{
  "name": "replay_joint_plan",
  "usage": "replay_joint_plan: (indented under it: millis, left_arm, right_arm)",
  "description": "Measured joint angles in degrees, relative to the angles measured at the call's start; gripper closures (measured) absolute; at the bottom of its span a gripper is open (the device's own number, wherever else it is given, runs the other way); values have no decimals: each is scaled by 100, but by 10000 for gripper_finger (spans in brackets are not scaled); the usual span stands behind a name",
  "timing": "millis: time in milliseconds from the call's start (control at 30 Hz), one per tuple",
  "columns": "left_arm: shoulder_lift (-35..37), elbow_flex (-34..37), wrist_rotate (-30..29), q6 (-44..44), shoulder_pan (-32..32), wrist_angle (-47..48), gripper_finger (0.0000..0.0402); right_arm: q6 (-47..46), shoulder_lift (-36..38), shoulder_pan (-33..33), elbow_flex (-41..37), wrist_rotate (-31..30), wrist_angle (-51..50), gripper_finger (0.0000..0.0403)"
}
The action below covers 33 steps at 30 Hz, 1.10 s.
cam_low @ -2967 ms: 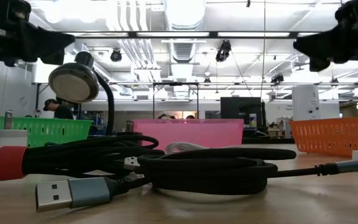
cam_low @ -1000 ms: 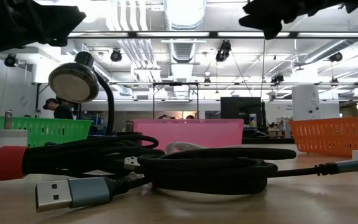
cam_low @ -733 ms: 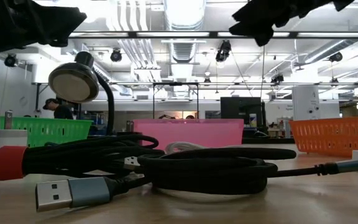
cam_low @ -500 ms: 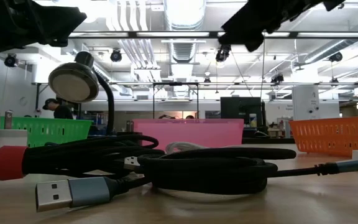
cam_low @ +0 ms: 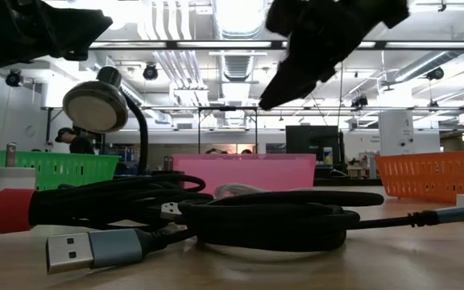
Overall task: Pick and place items into bin
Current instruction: Put the white charger cable into the pink bin
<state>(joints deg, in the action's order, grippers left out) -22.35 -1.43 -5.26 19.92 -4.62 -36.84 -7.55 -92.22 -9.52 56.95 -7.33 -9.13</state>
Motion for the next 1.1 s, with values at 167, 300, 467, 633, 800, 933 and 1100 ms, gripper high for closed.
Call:
replay_joint_plan:
  millis: [167, 300, 467, 633, 800, 933, 1100]
  left_arm:
    - [-53, 0, 0, -3, 0, -1, 265]
    - [-48, 0, 0, 0, 0, 7, 265]
    - [-15, 0, 0, 0, 0, -5, 265]
    - [-26, 0, -2, 0, 0, 0, 265]
    - [-24, 0, -1, 0, 0, 1, 265]
    - [-37, 0, -2, 0, 0, 4, 265]
    - [-37, 0, -2, 0, 0, -4, 265]
  right_arm:
    - [-211, -680, 0, 729, 11, -856, 209]
    - [-502, -1175, 0, 1435, 11, -1899, 209]
    - [-778, -1627, -8, 2030, 161, -2522, 209]
    - [-765, -1840, -52, 2284, 942, -2520, 209]
    - [-859, -1897, -79, 2329, 1086, -2571, 209]
    - [-899, -1897, -142, 2245, 1054, -2641, 209]
    - [-968, -1919, -240, 2188, 1030, -2668, 209]
